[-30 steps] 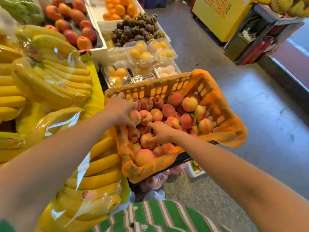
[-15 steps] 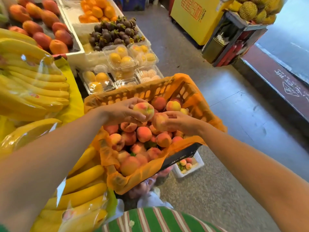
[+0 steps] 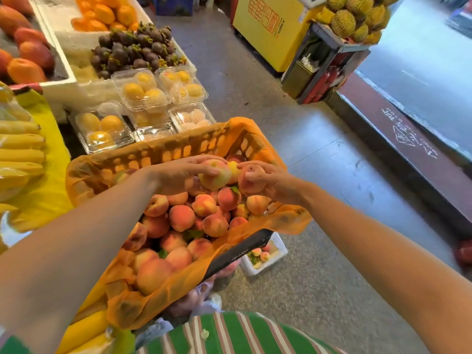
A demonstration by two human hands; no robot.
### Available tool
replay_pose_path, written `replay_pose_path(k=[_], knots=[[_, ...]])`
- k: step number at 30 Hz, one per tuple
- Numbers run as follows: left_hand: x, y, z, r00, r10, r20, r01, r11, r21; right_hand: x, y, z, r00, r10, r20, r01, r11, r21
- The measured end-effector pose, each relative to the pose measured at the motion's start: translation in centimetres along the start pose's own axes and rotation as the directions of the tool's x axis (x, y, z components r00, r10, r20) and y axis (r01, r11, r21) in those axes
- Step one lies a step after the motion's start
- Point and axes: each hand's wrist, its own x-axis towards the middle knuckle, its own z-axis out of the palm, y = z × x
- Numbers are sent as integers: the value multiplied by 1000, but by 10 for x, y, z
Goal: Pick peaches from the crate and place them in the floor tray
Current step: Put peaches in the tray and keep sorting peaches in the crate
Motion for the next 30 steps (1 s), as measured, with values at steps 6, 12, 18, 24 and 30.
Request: replay_pose_path(k=[6,12,18,24,30], knots=[[27,0,-13,974,1,-227,46,978,203,1,4,-20,986,-24,-165,-77,812,-579],[57,2,-13,926,216,-308,12,801,598,11,16,-27,981,-81,-175,-99,569,-816],[75,16,-8,866,433,-251,-58,585,809,22,12,-29,967,-207,-149,-33,479,-877],[106,14,-14,799,578,-167,-45,334,942,34,-2,-29,904,-421,-72,60,291,-955],[117,9,-19,743,664,-84,-35,164,986,53,1,-37,899,-433,-62,-35,71,-997]])
